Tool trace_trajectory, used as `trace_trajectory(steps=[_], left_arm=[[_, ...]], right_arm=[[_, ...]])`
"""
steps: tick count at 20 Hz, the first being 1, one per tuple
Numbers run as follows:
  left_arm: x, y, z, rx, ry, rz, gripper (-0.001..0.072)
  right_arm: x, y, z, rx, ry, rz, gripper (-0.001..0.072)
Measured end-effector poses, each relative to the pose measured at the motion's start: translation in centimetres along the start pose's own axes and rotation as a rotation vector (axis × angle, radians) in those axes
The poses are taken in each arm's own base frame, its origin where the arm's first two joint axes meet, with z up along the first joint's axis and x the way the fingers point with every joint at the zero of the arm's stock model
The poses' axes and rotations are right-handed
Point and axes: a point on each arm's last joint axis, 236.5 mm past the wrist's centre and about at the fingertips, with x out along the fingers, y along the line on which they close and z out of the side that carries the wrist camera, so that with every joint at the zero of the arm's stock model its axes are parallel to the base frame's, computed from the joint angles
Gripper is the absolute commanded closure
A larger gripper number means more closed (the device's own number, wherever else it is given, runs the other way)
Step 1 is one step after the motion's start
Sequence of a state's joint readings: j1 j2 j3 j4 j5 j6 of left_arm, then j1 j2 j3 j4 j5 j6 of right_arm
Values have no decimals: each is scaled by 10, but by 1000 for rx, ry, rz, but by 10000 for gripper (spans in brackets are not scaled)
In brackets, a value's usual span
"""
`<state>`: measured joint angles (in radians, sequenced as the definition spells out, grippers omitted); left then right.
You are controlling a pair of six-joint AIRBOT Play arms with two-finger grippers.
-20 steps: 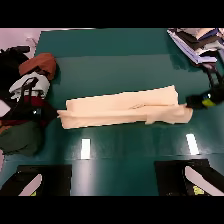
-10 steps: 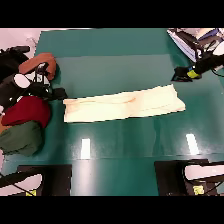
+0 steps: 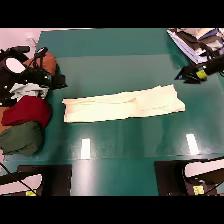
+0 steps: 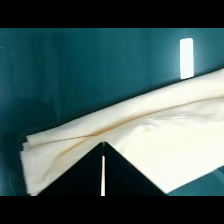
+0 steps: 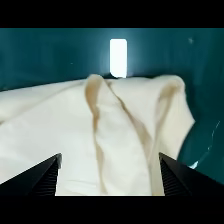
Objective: Fold the shirts.
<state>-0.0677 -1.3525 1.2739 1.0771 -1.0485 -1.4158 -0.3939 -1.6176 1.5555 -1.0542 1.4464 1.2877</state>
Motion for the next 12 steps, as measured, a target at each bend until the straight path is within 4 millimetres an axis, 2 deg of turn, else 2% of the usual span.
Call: trace_trajectory(steps=[4, 7, 9, 10, 11, 12], left_arm=[[13, -58, -7, 72, 9, -90, 682], [23, -103, -15, 120, 0, -142, 682], [28, -130, -21, 146, -7, -171, 683], [31, -142, -24, 159, -12, -185, 683], [33, -152, -26, 166, -18, -196, 683], [37, -158, -28, 165, -19, -203, 683]], right_arm=[[13, -43, -26, 135, 34, 107, 18], [35, -57, -44, 193, 83, 191, 21], [52, -56, -53, 196, 128, 234, 22], [59, -52, -56, 191, 147, 258, 76], [66, -46, -59, 184, 166, 277, 167], [74, -42, -61, 178, 185, 289, 323]])
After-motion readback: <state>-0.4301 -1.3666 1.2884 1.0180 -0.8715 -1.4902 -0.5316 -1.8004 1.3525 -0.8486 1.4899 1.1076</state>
